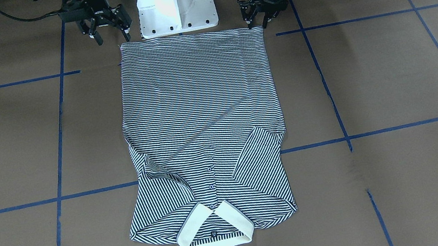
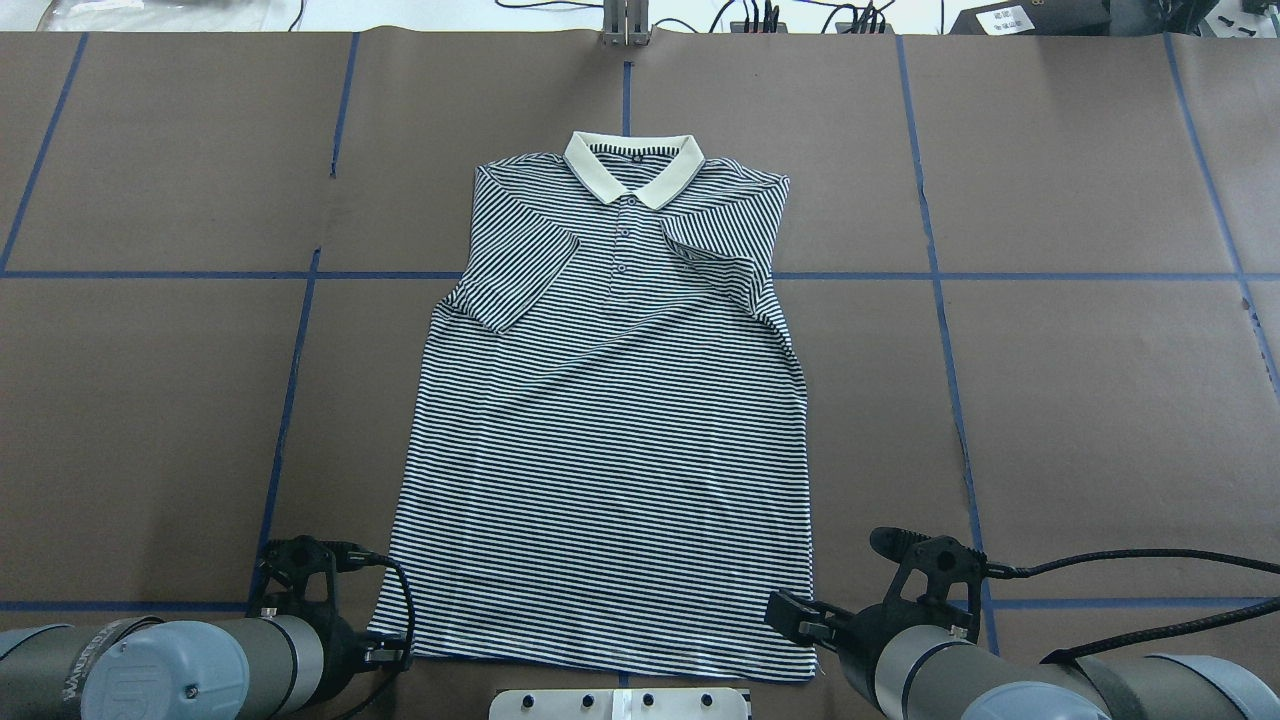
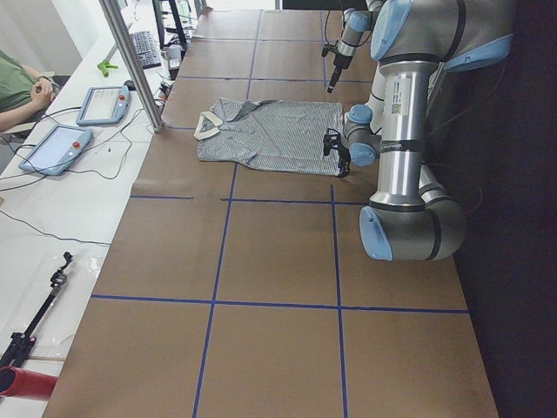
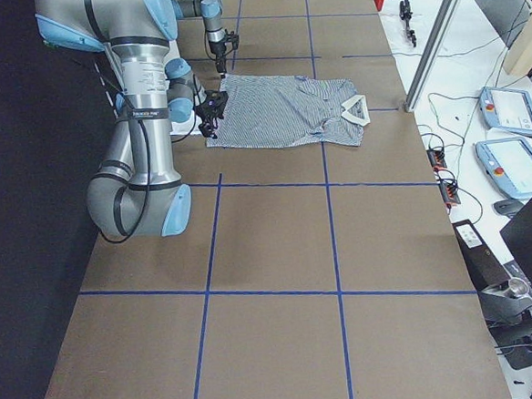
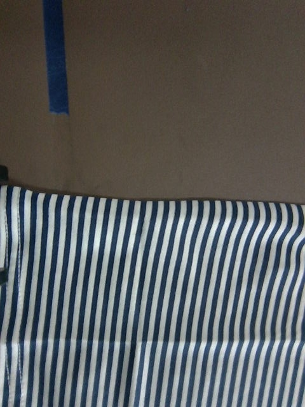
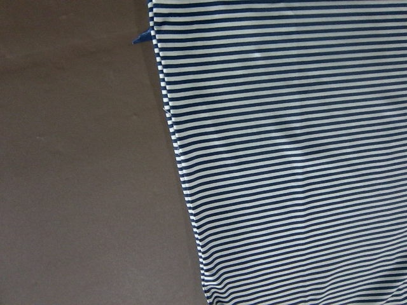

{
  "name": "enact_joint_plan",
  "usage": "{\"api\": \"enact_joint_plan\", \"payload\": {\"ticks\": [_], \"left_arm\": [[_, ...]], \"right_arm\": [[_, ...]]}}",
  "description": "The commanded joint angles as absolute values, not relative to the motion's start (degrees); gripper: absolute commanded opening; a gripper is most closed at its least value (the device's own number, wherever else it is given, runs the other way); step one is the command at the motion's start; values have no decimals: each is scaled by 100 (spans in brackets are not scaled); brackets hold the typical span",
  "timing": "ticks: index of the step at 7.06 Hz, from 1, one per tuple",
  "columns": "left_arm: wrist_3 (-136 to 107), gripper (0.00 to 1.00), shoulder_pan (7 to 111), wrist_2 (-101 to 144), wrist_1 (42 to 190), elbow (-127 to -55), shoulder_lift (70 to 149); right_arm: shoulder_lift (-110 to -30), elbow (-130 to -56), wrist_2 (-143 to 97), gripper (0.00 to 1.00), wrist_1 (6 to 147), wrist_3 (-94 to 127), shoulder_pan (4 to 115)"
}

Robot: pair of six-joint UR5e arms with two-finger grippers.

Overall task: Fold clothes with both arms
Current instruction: 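Grasp the hem corners with both grippers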

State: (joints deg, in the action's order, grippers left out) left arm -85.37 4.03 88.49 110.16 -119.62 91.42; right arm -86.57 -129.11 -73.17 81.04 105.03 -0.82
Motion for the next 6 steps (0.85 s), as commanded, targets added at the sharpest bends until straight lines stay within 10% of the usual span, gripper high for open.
{"api": "enact_joint_plan", "payload": {"ticks": [1, 3, 6], "left_arm": [[-8543, 55, 404, 8851, 11004, -11944, 9149], [-8578, 45, 404, 8851, 11004, -11944, 9167], [-8701, 0, 404, 8851, 11004, -11953, 9149]], "right_arm": [[-8657, -12911, -7304, 97, 8104, 10503, -88], [-8657, -12911, -7304, 97, 8104, 10503, -88], [-8657, -12894, -7304, 97, 8104, 10503, -105]]}}
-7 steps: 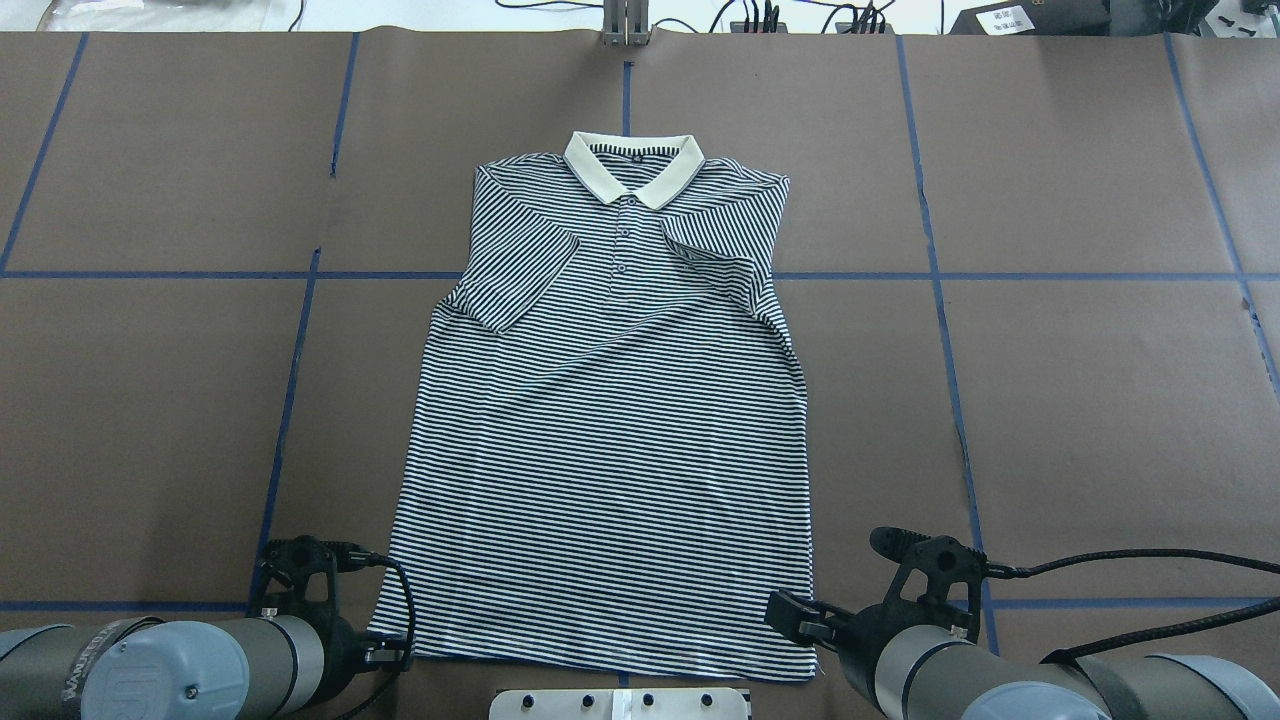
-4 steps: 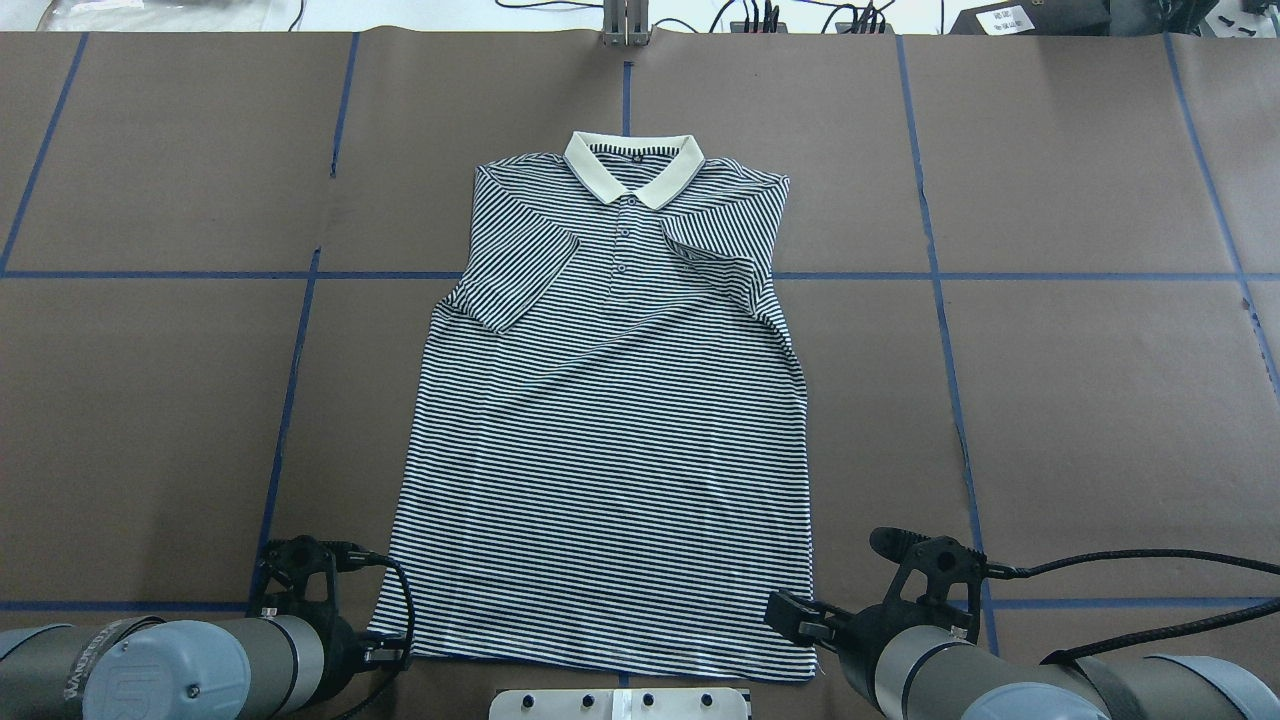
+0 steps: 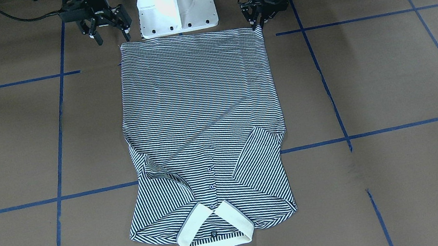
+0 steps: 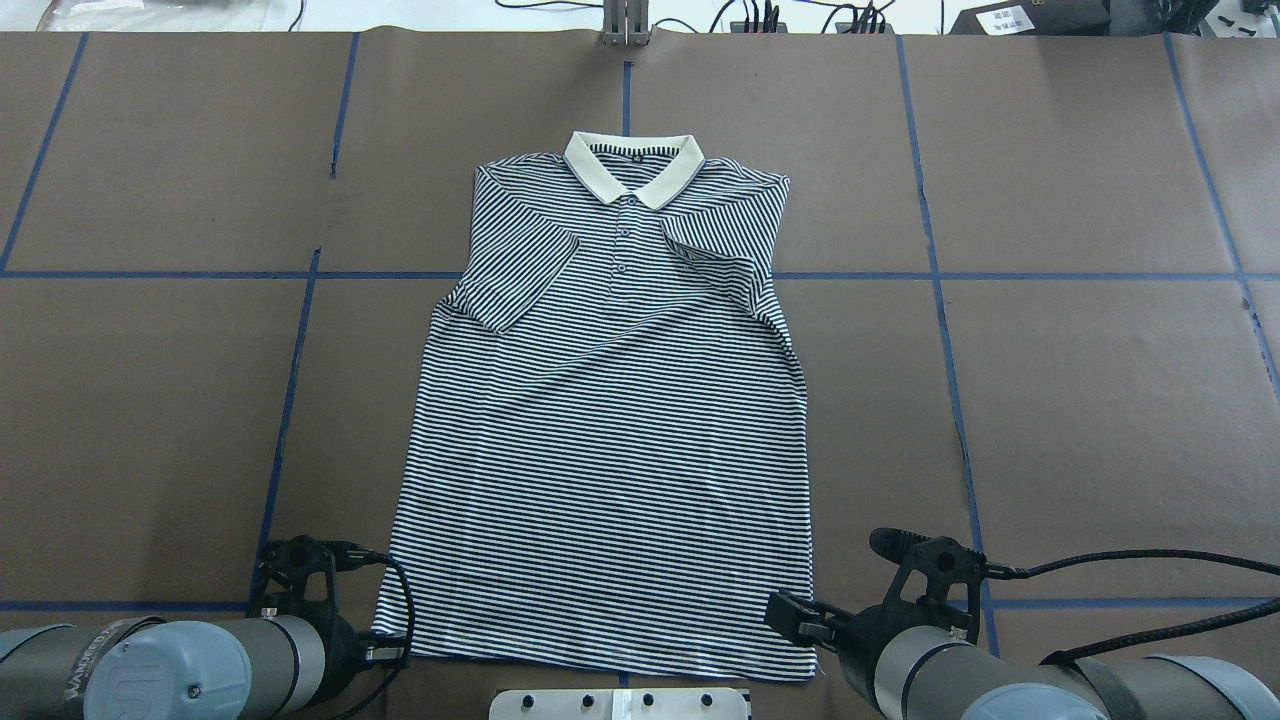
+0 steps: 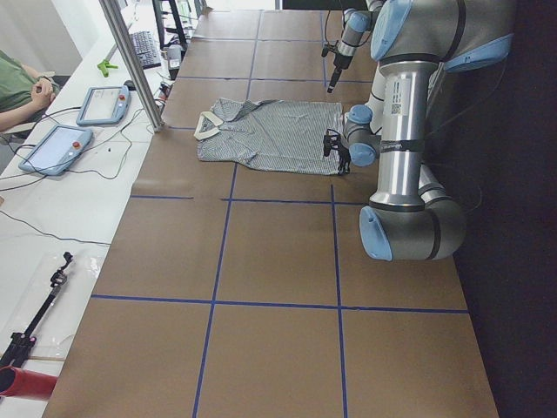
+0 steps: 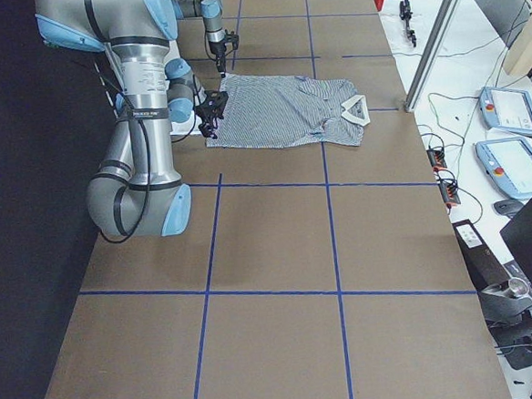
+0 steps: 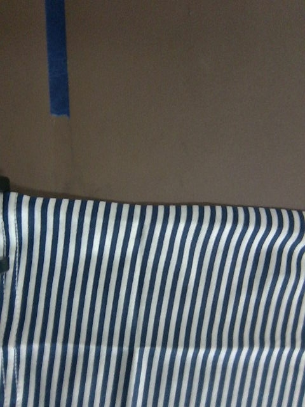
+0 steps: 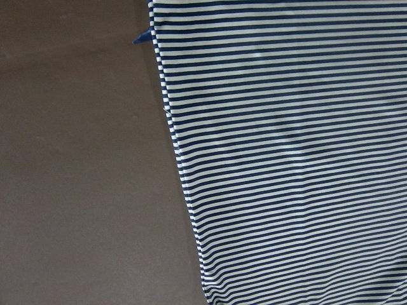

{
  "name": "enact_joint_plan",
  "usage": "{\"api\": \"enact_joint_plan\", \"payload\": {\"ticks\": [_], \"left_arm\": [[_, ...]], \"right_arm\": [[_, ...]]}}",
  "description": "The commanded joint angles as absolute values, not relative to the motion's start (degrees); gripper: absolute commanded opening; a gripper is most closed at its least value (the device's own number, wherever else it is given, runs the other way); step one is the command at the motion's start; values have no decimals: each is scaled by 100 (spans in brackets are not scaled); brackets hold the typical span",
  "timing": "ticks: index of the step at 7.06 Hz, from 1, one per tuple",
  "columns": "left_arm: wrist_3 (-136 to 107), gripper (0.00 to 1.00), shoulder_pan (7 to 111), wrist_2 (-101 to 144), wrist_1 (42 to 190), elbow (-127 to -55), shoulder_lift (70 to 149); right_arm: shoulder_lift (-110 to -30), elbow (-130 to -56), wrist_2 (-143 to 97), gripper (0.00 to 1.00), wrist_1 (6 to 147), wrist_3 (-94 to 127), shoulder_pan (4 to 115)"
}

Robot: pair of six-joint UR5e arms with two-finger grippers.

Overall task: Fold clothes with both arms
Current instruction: 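Grasp the hem corners with both grippers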

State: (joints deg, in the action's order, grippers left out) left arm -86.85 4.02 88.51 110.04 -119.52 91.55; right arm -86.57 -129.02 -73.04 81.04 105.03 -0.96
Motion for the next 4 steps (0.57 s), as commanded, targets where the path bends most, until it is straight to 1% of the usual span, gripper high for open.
{"api": "enact_joint_plan", "payload": {"ticks": [1, 2, 3, 4], "left_arm": [[-8692, 0, 404, 8851, 11004, -11962, 9158], [-8692, 0, 404, 8851, 11004, -11962, 9176], [-8692, 0, 404, 8842, 11004, -11962, 9184], [-8692, 0, 404, 8842, 11004, -11971, 9193]], "right_arm": [[-8649, -12841, -7164, 96, 8104, 10668, -210], [-8518, -12823, -7033, 80, 8130, 10948, -376], [-8334, -12641, -6988, 69, 8313, 11247, -456], [-7984, -12360, -6979, 69, 8645, 11520, -561]]}}
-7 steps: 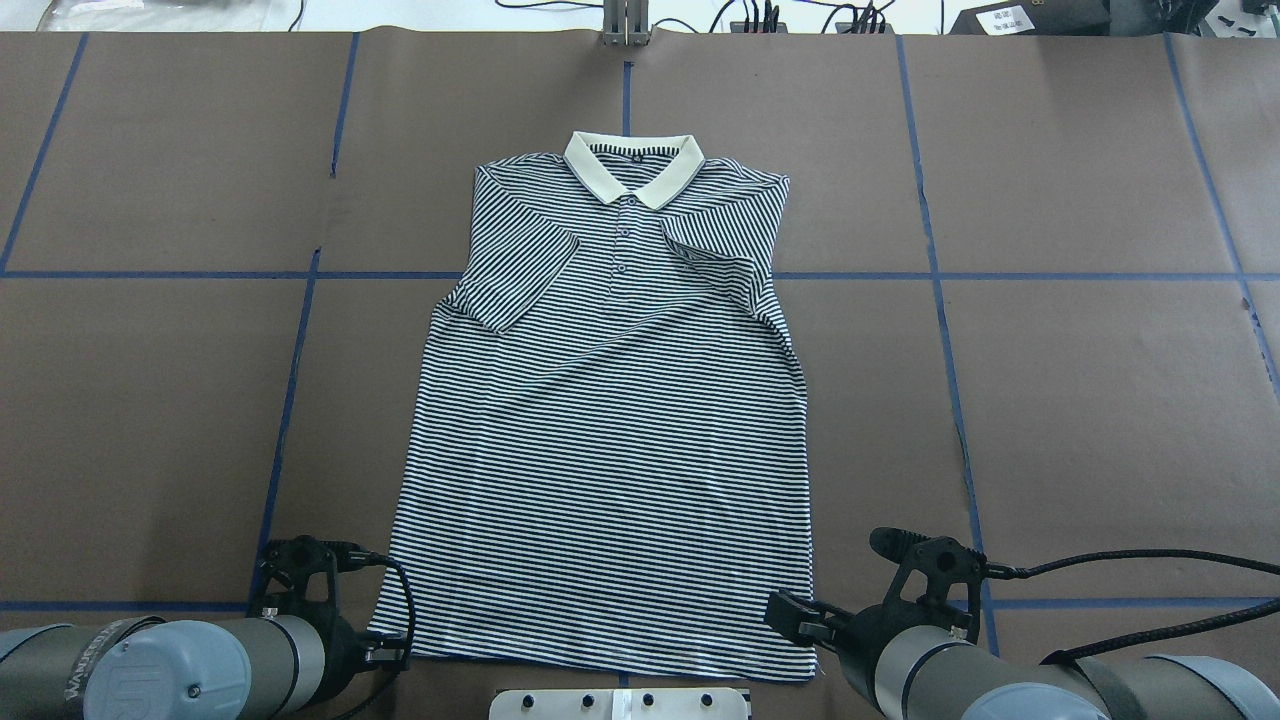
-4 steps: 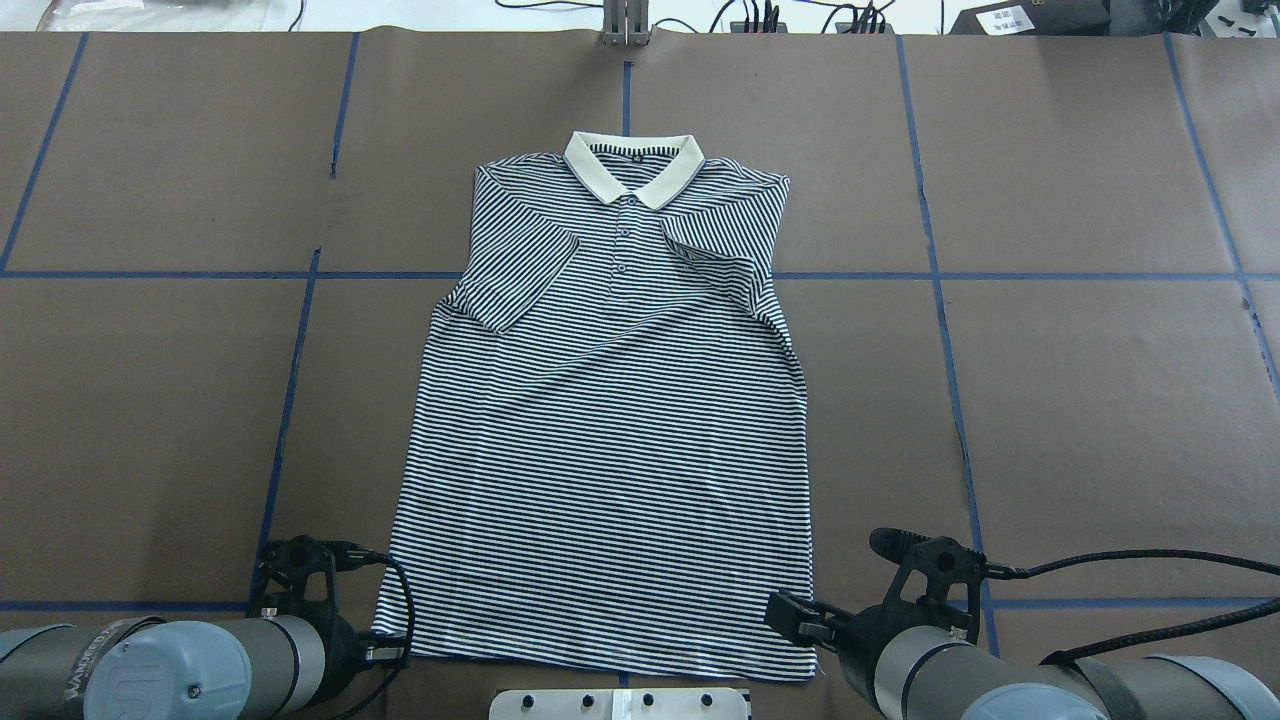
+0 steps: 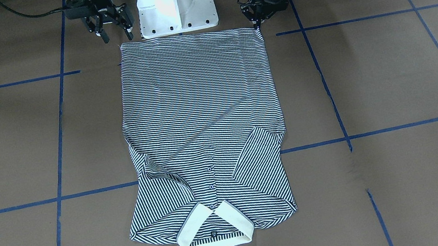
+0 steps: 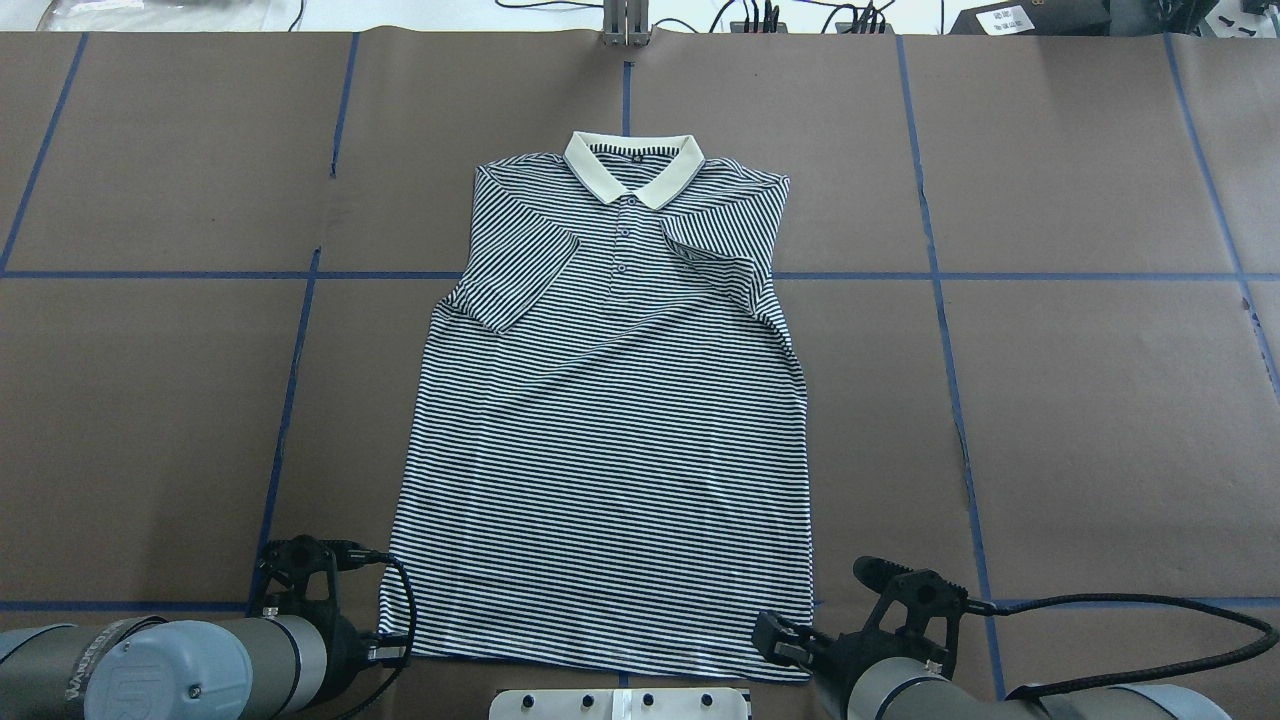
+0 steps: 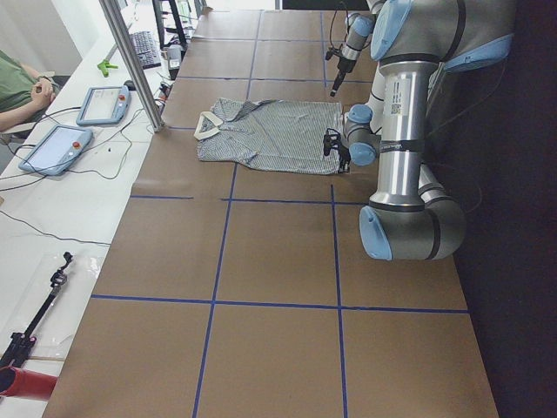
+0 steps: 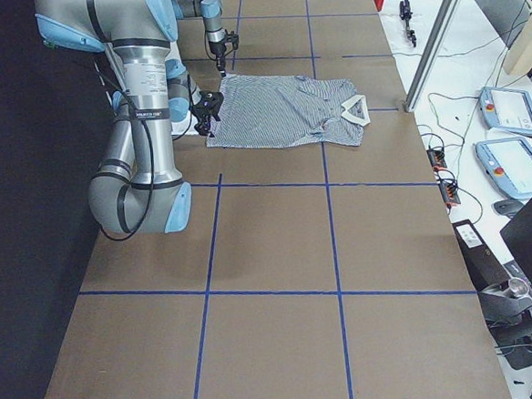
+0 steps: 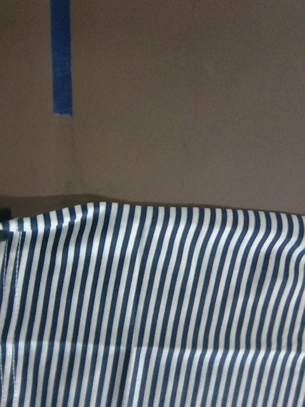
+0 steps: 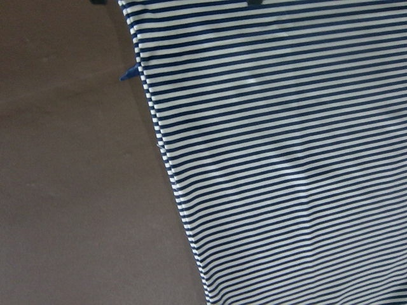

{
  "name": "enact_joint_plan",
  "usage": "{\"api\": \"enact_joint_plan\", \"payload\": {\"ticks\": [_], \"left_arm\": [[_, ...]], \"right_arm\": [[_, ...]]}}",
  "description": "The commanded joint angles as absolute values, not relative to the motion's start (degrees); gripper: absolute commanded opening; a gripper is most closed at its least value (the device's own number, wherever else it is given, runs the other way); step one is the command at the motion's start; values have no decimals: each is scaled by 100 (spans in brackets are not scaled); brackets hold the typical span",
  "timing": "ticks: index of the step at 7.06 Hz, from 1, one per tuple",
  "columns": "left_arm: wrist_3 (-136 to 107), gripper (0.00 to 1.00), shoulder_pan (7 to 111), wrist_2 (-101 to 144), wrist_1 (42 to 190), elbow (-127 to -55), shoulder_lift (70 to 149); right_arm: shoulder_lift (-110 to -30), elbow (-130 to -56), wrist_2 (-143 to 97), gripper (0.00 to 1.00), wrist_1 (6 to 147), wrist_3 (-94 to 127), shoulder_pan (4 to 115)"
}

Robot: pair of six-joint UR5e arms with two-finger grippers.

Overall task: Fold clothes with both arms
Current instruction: 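Grasp the hem corners with both grippers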

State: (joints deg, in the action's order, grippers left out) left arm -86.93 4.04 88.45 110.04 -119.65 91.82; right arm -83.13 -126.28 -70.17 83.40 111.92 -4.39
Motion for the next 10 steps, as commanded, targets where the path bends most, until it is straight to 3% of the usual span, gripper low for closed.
{"api": "enact_joint_plan", "payload": {"ticks": [1, 8, 10], "left_arm": [[-8692, 0, 404, 8842, 10995, -11979, 9193], [-8754, 0, 396, 8833, 11004, -11979, 9193], [-8754, 0, 396, 8833, 11004, -11988, 9193]], "right_arm": [[-7867, -12105, -6900, 64, 8788, 11749, -641], [-7945, -12023, -6891, 63, 8930, 11777, -721], [-7937, -11980, -6820, 54, 8930, 11812, -747]]}}
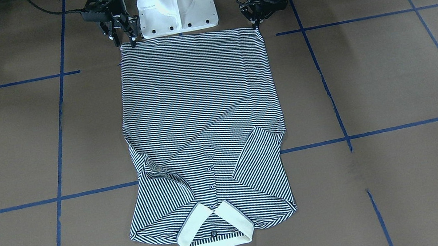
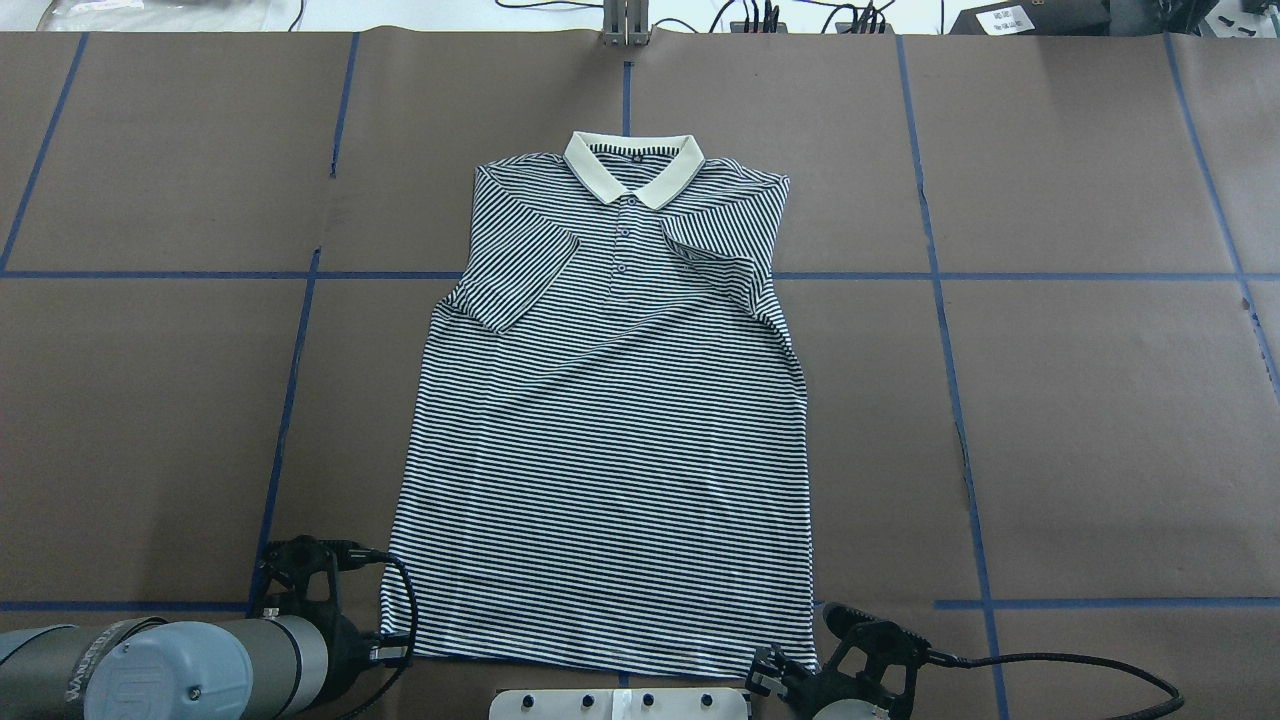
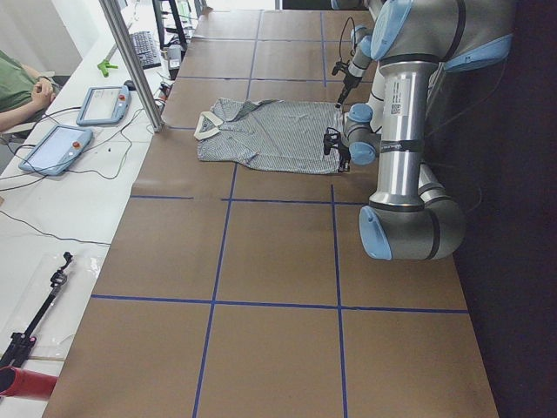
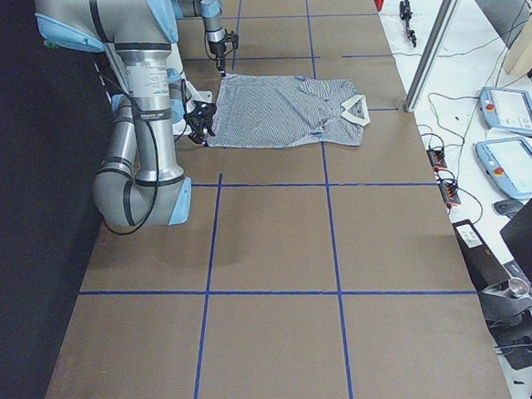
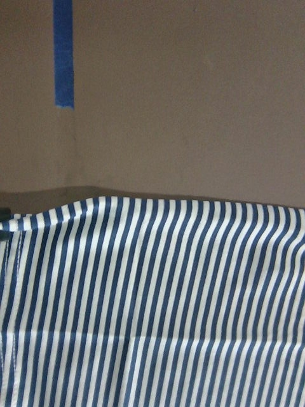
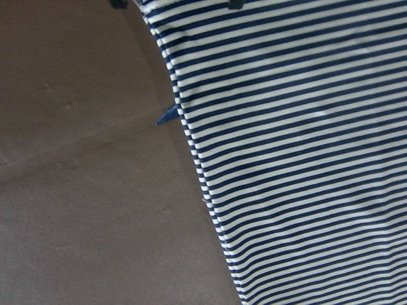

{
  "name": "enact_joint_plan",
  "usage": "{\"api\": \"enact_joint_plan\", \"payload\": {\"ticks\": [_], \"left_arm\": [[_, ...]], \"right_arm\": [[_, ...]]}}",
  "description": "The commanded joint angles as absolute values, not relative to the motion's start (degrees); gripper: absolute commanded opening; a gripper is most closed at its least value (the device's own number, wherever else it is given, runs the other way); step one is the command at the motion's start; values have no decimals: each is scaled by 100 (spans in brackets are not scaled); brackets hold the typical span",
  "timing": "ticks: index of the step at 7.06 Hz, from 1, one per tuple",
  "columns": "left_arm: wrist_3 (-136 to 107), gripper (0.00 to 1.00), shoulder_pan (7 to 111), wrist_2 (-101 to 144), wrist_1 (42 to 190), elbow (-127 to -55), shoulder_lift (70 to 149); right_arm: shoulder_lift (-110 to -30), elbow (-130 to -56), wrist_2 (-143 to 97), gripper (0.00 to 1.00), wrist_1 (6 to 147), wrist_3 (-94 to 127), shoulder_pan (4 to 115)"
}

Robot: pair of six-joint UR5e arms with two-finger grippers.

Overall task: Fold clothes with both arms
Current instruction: 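Grasp the hem corners with both grippers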

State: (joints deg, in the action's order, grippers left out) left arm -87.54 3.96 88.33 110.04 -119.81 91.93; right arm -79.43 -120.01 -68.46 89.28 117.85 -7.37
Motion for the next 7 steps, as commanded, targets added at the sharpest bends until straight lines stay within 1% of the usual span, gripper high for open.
{"api": "enact_joint_plan", "payload": {"ticks": [1, 2, 3, 4, 5, 7], "left_arm": [[-8754, 0, 396, 8833, 11004, -11988, 9185], [-8754, 0, 396, 8833, 11004, -11988, 9185], [-8754, 0, 396, 8833, 11004, -11988, 9193], [-8754, 0, 396, 8833, 11004, -11997, 9193], [-8754, 0, 396, 8833, 11004, -11997, 9193], [-8754, 0, 396, 8833, 11004, -11997, 9211]], "right_arm": [[-7928, -11962, -6820, 50, 8930, 11821, -756], [-7928, -11962, -6820, 50, 8930, 11821, -756], [-7910, -11953, -6820, 44, 8930, 11821, -756], [-7884, -11953, -6820, 25, 8930, 11821, -756], [-7875, -11962, -6829, 0, 8930, 11821, -747], [-7919, -11979, -6829, 0, 8930, 11804, -668]]}}
